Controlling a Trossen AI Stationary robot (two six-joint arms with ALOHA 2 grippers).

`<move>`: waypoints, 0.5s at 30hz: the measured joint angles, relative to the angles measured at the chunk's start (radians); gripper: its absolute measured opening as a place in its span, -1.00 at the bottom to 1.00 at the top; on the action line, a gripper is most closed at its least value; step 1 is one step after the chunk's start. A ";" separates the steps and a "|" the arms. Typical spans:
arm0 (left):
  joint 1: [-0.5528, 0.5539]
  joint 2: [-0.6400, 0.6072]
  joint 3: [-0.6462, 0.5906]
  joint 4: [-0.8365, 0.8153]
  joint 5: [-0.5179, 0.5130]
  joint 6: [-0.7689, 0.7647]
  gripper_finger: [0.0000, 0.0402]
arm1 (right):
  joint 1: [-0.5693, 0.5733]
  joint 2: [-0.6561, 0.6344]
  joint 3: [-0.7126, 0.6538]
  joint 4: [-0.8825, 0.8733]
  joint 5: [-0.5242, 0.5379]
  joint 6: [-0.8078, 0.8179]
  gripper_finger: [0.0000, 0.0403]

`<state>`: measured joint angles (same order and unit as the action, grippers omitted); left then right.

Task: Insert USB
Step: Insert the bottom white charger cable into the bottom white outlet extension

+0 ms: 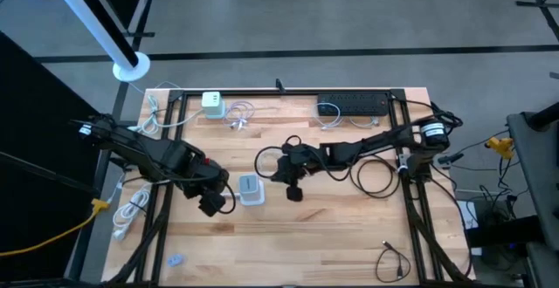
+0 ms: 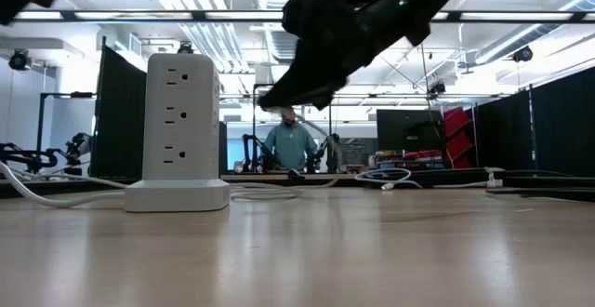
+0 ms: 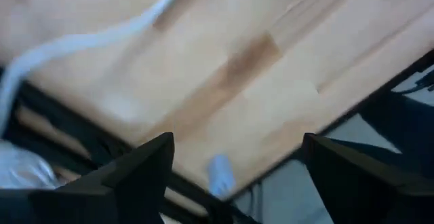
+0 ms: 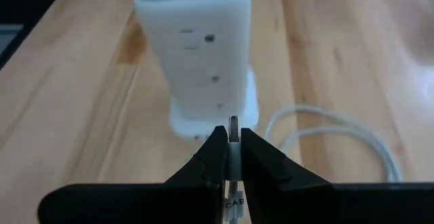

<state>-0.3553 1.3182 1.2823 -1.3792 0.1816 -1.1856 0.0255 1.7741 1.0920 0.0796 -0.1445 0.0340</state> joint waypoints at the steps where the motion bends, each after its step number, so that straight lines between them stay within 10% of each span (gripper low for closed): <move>1: 0.000 -0.010 0.012 0.001 -0.056 0.035 0.48 | 0.000 -0.017 0.000 -0.034 -0.012 0.001 -0.92; 8: -0.002 -0.063 0.090 0.161 -0.531 0.348 0.31 | -0.004 -0.111 0.006 -0.079 -0.164 0.052 -0.92; 15: -0.005 -0.032 0.091 0.503 -0.671 0.950 0.29 | -0.018 -0.175 0.096 -0.078 -0.349 0.348 -0.92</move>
<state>-0.3605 1.2866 1.3737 -0.8761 -0.4892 -0.2353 0.0070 1.5990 1.1882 0.0019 -0.4932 0.3821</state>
